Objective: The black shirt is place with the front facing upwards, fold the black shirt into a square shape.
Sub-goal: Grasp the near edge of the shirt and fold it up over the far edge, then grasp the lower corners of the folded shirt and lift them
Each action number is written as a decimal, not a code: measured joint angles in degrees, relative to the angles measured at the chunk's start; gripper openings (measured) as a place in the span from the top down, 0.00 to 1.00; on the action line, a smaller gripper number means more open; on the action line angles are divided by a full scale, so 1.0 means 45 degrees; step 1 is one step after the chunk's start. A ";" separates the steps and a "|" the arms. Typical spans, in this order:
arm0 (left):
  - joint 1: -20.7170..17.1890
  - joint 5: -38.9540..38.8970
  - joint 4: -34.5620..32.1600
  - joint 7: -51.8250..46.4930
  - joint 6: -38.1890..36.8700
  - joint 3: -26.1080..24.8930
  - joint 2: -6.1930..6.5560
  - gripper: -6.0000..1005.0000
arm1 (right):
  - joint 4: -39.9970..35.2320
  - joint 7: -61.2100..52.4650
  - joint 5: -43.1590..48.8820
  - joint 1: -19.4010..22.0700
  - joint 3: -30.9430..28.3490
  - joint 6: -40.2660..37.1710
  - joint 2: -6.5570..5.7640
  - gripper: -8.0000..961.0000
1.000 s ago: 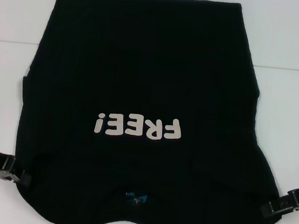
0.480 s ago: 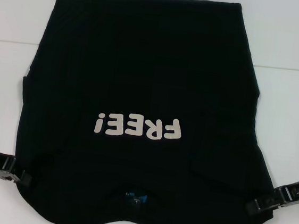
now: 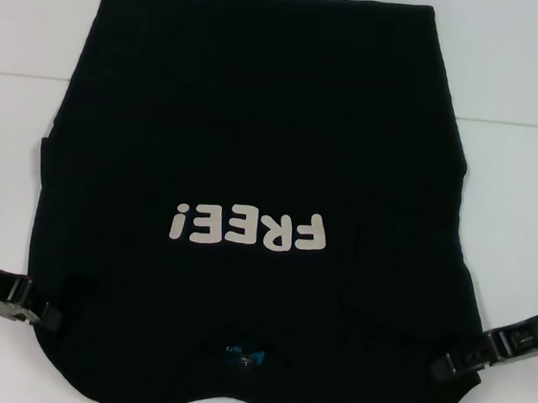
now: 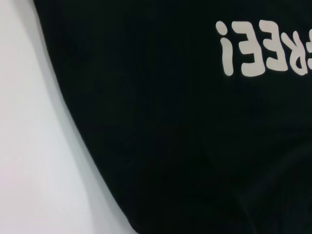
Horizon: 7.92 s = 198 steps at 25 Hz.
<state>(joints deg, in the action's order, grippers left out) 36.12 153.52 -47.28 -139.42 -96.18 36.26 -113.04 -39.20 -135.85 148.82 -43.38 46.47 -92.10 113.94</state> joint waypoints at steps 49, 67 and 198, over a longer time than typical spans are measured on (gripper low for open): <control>0.0548 -0.0802 0.2966 0.2449 -0.4334 -0.0342 0.1050 0.95 | 0.0004 0.3161 0.0382 0.0679 -0.0724 -0.4027 -0.0484 0.93; 0.1293 -0.4596 0.3012 0.3267 0.4889 -0.4553 0.0396 0.95 | 0.1808 0.5445 -0.6838 0.1647 -0.5851 0.3120 -0.0033 0.93; -0.0694 -0.3469 0.2636 0.6523 0.3502 -0.2236 0.0498 0.93 | -0.1208 0.0002 -0.3798 0.1562 -0.2356 0.0595 -0.1817 0.10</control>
<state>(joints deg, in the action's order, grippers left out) 33.00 137.91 -35.42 -110.07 -80.42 26.20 -110.79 -44.63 -135.84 131.72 -36.36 35.87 -89.42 105.76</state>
